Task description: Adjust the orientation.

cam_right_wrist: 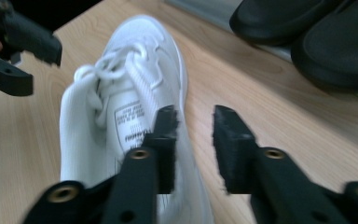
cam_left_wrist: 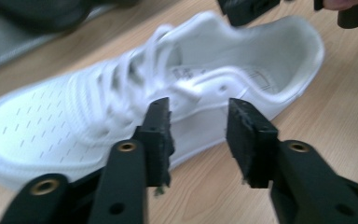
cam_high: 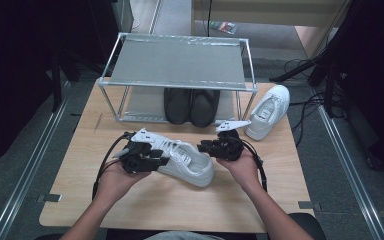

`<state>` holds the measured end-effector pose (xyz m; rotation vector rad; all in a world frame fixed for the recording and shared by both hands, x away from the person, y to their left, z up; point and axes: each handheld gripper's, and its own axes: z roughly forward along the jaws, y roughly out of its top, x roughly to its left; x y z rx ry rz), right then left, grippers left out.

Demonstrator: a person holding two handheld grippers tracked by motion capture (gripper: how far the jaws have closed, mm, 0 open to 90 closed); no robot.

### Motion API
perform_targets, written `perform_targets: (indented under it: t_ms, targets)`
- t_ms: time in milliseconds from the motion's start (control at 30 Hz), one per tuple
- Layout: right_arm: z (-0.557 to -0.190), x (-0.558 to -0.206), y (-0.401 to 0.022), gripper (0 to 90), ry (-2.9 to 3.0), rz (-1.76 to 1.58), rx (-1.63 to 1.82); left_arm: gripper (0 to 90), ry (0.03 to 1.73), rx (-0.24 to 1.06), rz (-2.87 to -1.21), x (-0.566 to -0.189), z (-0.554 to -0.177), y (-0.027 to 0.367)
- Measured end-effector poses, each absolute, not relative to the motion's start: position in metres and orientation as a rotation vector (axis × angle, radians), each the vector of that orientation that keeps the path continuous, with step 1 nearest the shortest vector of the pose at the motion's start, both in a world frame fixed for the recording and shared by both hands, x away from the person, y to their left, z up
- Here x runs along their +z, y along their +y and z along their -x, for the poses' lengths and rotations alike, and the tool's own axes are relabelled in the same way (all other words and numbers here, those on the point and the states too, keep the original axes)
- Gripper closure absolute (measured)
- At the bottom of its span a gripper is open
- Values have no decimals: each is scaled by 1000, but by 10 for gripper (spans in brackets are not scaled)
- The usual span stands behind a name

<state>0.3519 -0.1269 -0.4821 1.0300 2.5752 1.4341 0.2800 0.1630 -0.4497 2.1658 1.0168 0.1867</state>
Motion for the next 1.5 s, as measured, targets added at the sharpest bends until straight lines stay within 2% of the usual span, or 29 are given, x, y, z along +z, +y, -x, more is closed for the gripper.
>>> perform_targets:
  t_ms: [133,233,433,867,967,1500]
  targets:
    - [-359,-483,-121,854,2578,-1028,1427,792,1063,139,-2184,-466,-285,170]
    - [-362,-486,-115,852,2606,-1020,1390,825,1093,103,-2204,-478,-291,170]
    - [-362,-488,-108,899,2654,-1014,1380,837,1084,89,-2214,-487,-297,168]
    - [-346,-489,-115,900,2664,-1077,1405,848,1023,50,-2216,-490,-306,170]
    - [-341,-490,-117,900,2658,-1066,1411,848,994,79,-2238,-490,-307,167]
    - [-313,-489,-125,900,2628,-1155,1391,853,941,8,-2244,-491,-323,156]
